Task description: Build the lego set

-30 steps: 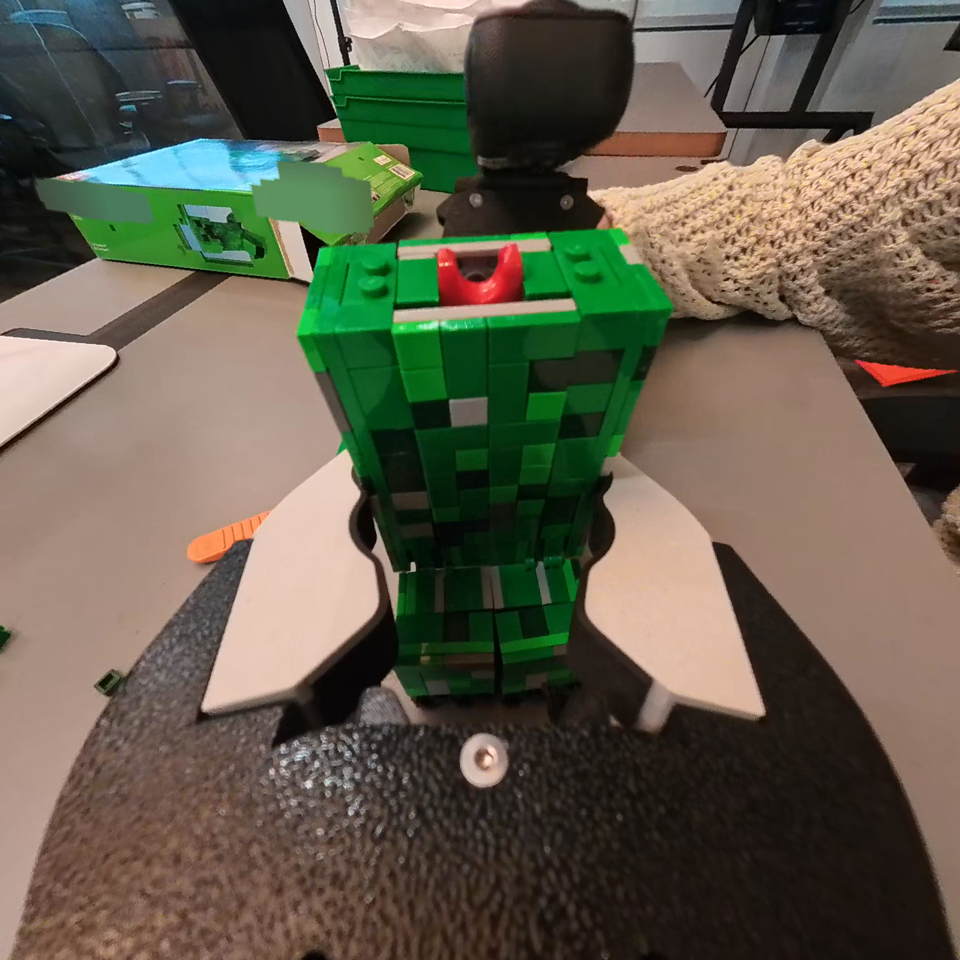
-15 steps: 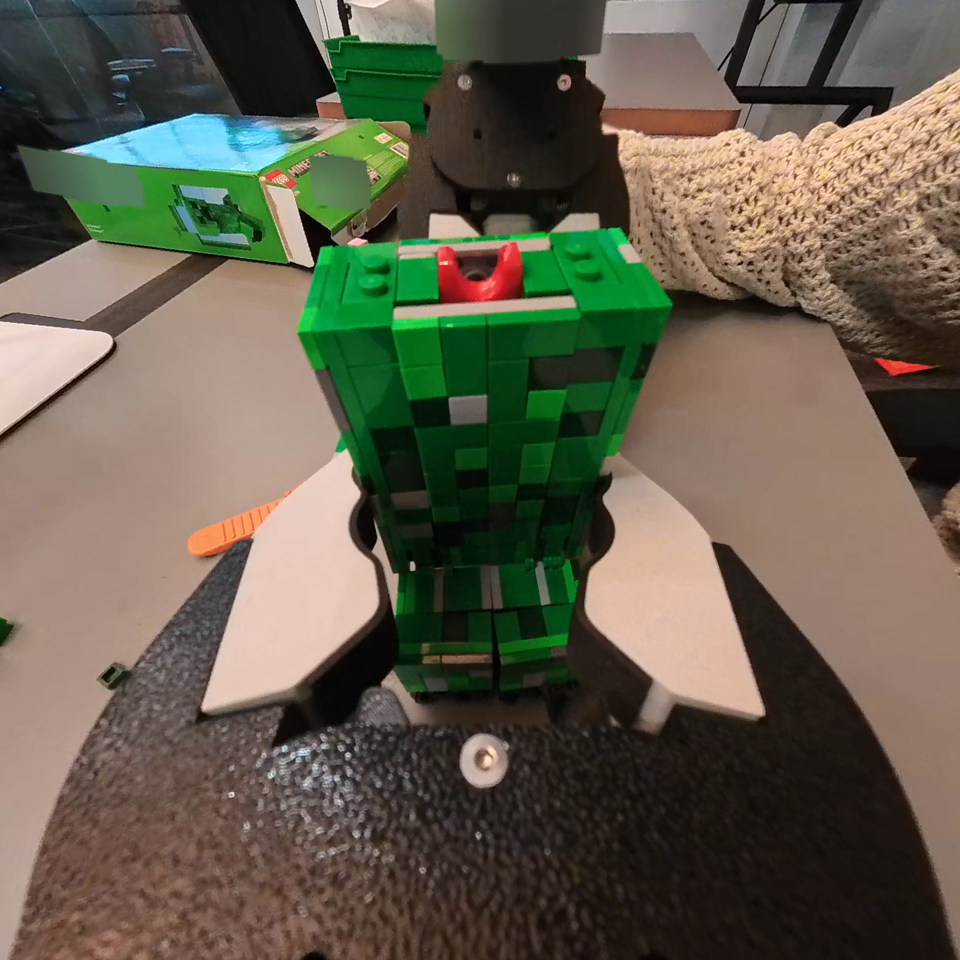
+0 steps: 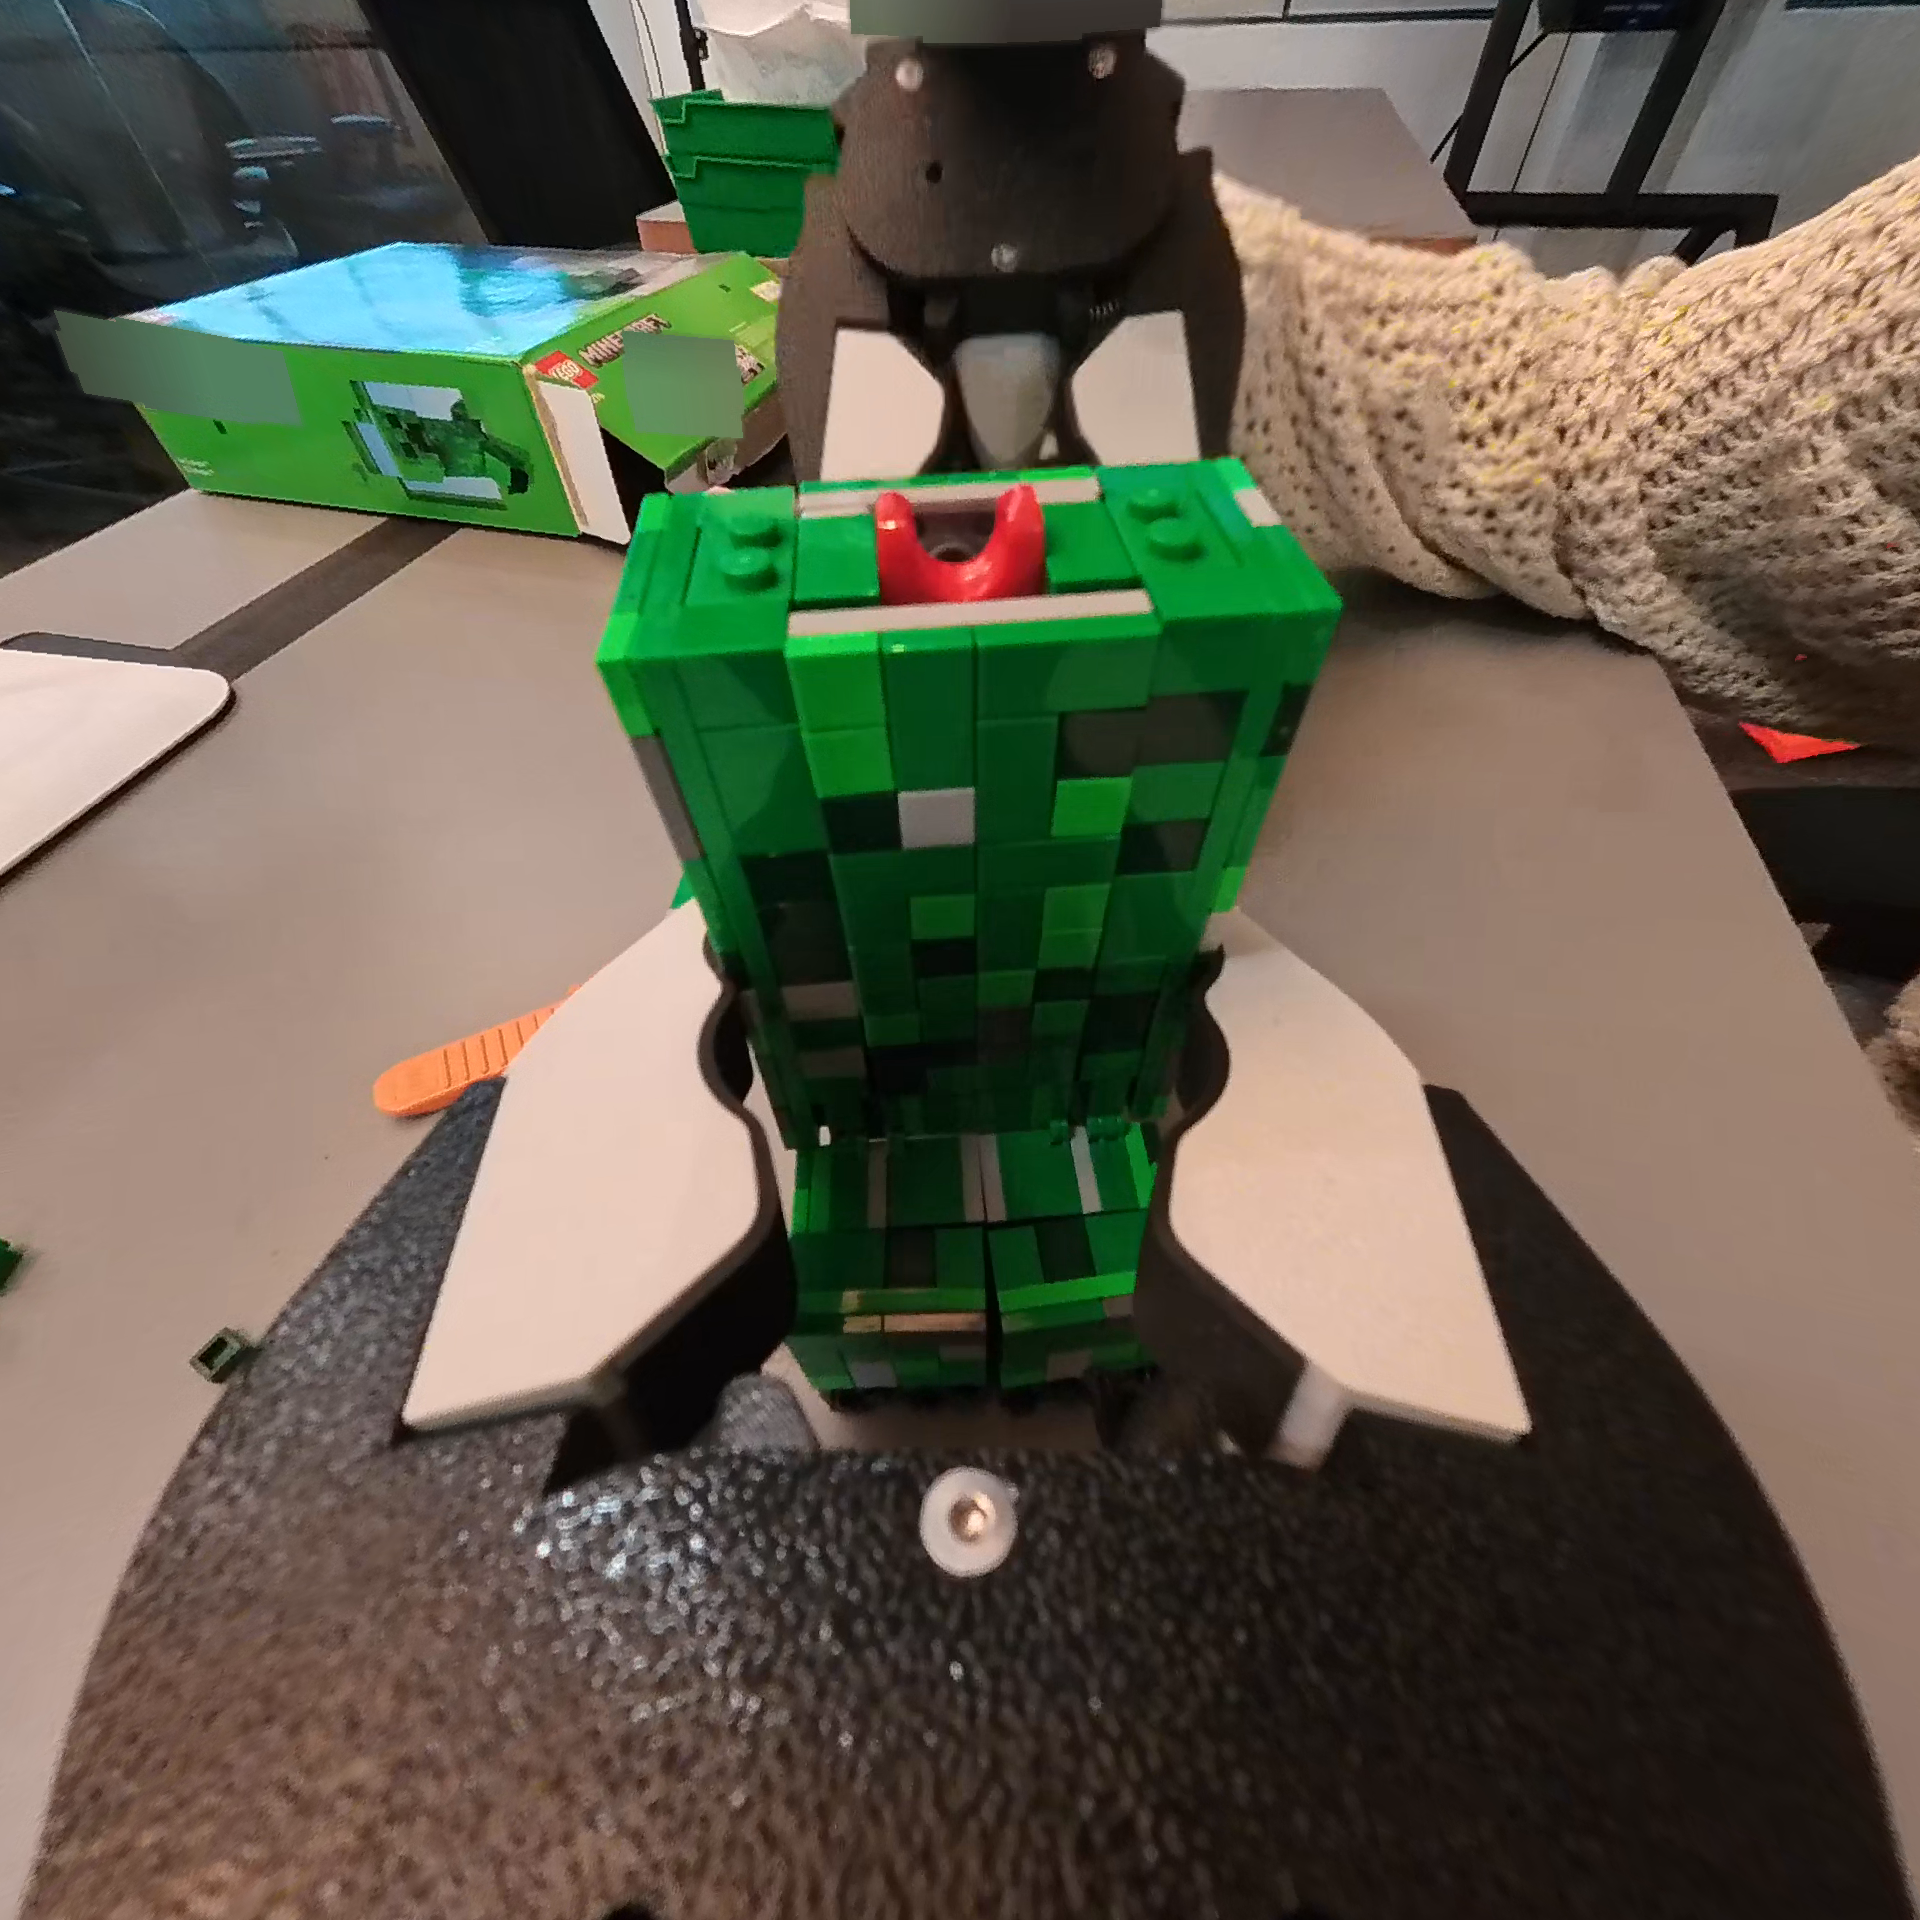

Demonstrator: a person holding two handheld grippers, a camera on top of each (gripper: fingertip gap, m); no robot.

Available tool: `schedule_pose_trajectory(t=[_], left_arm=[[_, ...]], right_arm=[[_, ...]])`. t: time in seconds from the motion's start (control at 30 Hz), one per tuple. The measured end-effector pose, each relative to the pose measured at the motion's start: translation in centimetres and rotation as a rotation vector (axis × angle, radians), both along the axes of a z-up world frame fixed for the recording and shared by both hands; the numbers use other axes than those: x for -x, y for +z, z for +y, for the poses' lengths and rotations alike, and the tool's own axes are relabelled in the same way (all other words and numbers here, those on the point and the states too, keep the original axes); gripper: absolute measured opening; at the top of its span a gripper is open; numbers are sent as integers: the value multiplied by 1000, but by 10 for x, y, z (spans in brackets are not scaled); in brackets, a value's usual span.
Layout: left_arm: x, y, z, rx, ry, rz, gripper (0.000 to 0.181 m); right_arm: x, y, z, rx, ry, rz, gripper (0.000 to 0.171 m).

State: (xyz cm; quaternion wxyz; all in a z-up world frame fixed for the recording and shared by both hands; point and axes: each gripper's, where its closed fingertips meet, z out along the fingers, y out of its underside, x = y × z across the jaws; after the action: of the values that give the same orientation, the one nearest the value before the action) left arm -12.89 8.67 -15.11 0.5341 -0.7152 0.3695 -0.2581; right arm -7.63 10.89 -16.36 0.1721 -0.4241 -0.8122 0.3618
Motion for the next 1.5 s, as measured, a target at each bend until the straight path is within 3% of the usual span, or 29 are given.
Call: schedule_pose_trajectory(t=[0.17, 0.43, 0.57, 0.77, 0.9, 1.07, 1.23, 1.37, 1.5], left_arm=[[-1, 0, 0, -2, -5, -7, 81], [-1, 1, 0, -5, -20, -11, 81], [-2, 1, 0, -4, -28, -11, 81], [-3, 1, 0, -4, -33, -12, 81], [-3, 2, 0, -5, -34, -19, 81], [-3, 2, 0, -7, -35, -23, 81], [-4, 2, 1, -8, -36, -31, 81], [-4, 2, 1, -8, -36, -30, 81], [-4, 3, 1, -10, -36, -32, 81]], right_arm=[[-31, -30, 22, -151, -32, -212, 48], [-34, -59, 30, -254, -39, -327, 43], [-29, -55, 28, -212, -48, -312, 35], [-7, 2, 12, -124, -49, -150, 35], [3, 20, 3, -152, -29, -97, 30], [-4, 11, 16, -159, -60, -136, 30], [-22, -26, 24, -82, -52, -191, 30], [-37, -31, 23, 34, -59, -152, 33], [-48, -44, 26, -56, -43, -206, 61]])
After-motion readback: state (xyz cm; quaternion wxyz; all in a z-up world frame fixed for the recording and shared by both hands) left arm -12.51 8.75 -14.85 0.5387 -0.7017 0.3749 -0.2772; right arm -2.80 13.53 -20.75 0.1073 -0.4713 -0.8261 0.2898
